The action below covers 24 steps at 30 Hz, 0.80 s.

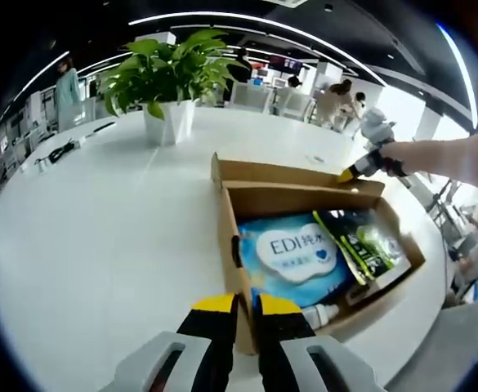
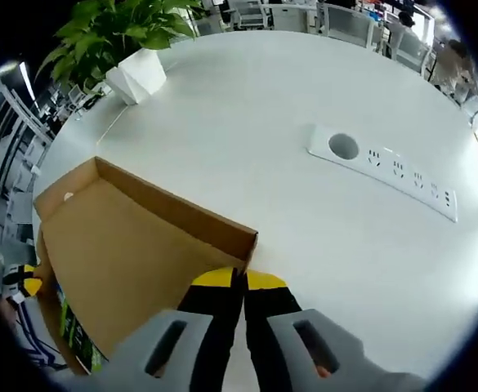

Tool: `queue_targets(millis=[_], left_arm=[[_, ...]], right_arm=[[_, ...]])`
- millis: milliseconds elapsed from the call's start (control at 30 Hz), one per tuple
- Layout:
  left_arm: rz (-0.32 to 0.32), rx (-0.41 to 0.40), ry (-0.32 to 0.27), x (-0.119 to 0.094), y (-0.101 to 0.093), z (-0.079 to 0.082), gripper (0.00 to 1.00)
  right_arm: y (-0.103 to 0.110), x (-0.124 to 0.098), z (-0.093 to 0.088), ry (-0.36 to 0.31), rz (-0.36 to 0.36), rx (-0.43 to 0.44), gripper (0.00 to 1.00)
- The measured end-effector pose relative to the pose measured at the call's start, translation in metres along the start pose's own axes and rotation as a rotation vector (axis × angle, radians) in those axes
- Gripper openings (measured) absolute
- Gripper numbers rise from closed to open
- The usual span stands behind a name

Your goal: Operate the shoe box by opening the lid, removing the specified soft item, and placing it in the target area until the item is outside and the box remains undamaged.

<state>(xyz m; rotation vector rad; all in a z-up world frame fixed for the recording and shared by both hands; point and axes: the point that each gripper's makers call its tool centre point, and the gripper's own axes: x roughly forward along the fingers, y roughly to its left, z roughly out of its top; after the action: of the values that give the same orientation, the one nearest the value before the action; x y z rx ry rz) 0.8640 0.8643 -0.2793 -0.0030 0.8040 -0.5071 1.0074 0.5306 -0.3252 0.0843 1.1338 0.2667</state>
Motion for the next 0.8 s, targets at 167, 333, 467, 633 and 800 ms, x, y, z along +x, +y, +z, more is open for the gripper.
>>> queue_targets(millis=[167,333,467,633,800], left_arm=[[0.002,-0.001,-0.001,0.0,0.0,0.0,0.08],[0.002,-0.001,-0.001,0.0,0.001,0.0,0.08],[-0.002,-0.005,-0.001,0.001,0.001,0.0,0.08],[-0.004,0.0,-0.004,0.001,0.0,0.0,0.09],[-0.008,0.027,-0.003,0.002,0.0,0.0,0.1]], right_arm=[[0.0,0.001,0.001,0.008,0.006,-0.001,0.01],[-0.002,0.001,0.003,0.003,0.003,-0.003,0.02],[-0.003,0.001,0.007,-0.012,0.007,-0.017,0.05],[-0.002,-0.003,0.013,-0.038,-0.013,-0.078,0.14],[-0.002,-0.011,0.012,-0.052,-0.01,-0.091,0.26]])
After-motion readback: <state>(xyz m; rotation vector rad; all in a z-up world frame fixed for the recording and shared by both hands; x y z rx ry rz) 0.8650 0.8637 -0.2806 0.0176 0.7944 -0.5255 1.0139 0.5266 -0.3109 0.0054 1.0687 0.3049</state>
